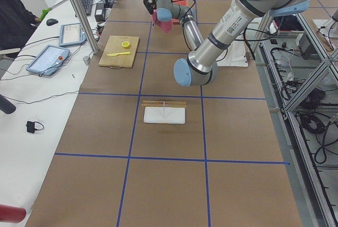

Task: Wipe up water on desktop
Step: 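Grasp the hanging pink cloth with the right gripper beside the left gripper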

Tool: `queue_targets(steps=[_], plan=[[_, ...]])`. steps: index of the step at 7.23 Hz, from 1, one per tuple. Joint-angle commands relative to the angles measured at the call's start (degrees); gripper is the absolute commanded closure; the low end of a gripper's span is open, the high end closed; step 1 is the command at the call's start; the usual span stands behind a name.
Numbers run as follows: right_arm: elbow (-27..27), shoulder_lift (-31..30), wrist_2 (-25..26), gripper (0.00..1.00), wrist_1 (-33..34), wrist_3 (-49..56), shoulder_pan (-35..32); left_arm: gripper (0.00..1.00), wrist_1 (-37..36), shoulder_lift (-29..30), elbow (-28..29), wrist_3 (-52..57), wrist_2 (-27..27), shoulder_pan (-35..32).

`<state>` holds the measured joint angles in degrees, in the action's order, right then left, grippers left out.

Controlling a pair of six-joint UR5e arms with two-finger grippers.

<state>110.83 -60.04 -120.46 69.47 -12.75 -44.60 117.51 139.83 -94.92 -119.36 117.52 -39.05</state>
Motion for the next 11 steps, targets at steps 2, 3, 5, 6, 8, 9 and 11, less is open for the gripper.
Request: queue_targets(steps=[2, 3, 5, 6, 8, 9, 11], plan=[[0.26, -0.08, 1.11, 0.10, -1.10, 0.09, 0.30, 1.00, 0.00, -0.18, 0.70, 0.26, 0.08, 0.29], [0.26, -0.16, 1.11, 0.23, -1.10, 0.44, 0.30, 1.00, 0.00, -0.18, 0.61, 0.27, 0.08, 0.29], [0.18, -0.51, 1.02, 0.49, -1.10, 0.97, 0.21, 1.00, 0.00, -0.26, 0.61, 0.35, 0.08, 0.29], [0.17, -0.60, 1.02, 0.67, -1.10, 1.49, 0.21, 1.00, 0.00, -0.26, 0.52, 0.35, 0.08, 0.29], [0.26, -1.04, 1.02, 0.94, -1.10, 2.99, 0.04, 1.00, 0.00, -0.26, 0.52, 0.35, 0.08, 0.29], [0.18, -1.30, 1.02, 1.00, -1.10, 2.99, 0.04, 1.00, 0.00, -0.35, 0.52, 0.44, 0.08, 0.29], [0.35, -1.66, 0.85, 1.00, -1.10, 2.90, -0.13, 0.85, 0.43, -0.44, 0.35, 1.05, 0.34, 0.29]])
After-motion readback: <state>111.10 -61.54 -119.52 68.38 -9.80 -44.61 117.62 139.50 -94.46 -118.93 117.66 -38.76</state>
